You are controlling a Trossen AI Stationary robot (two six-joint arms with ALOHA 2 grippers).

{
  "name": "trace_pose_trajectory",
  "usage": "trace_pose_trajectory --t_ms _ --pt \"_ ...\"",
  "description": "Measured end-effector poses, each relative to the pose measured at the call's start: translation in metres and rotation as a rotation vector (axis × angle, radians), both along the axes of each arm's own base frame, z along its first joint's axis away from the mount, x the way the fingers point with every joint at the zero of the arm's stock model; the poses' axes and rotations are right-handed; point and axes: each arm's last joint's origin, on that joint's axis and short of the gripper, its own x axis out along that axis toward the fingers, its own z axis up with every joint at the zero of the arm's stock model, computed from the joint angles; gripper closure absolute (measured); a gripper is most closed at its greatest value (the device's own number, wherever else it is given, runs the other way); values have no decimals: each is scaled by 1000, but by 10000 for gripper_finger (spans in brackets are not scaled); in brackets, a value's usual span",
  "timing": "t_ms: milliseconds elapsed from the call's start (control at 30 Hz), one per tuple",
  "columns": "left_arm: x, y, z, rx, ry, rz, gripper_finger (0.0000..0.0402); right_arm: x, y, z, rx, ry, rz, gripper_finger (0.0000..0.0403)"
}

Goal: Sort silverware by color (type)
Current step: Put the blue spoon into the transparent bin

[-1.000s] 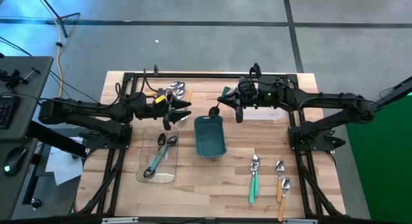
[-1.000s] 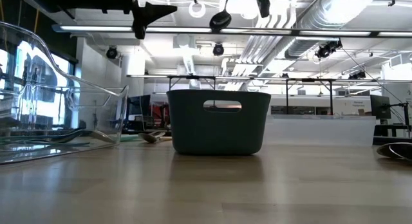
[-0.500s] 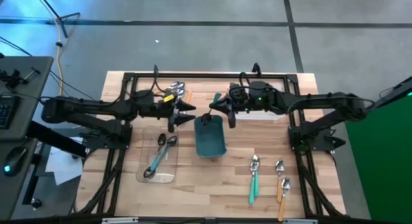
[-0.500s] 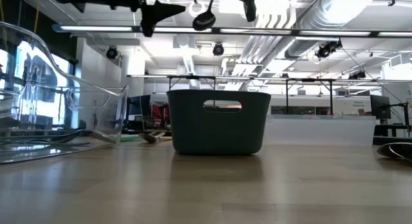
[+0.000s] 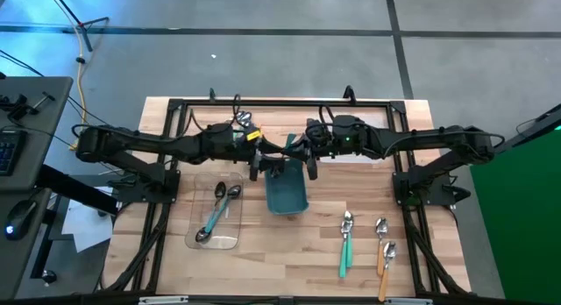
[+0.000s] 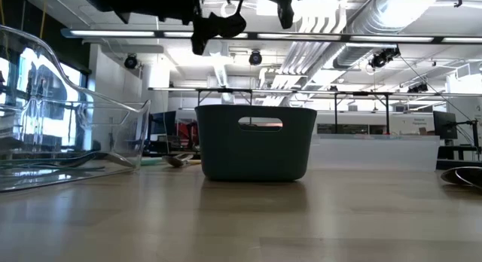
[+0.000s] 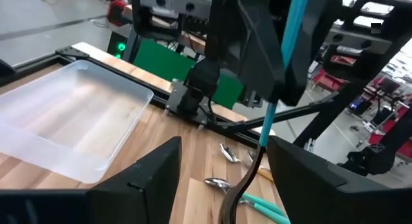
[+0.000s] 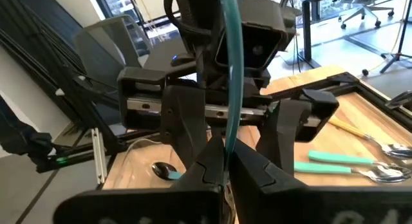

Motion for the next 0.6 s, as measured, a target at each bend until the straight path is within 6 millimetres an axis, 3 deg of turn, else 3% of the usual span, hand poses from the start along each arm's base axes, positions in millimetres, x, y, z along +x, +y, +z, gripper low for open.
trace_pose_trajectory --t_ms 233,333,500,600 --pt "3 -1 -1 -4 0 -40 235 0 0 1 -8 -6 -1 403" --pt "3 -1 0 -4 0 -43 278 0 0 1 -15 -6 -1 403" --pt "3 -2 0 25 -3 -49 383 0 -1 0 -11 1 -6 403" --pt "3 -1 0 50 -4 -38 388 0 -1 0 -9 2 -8 403"
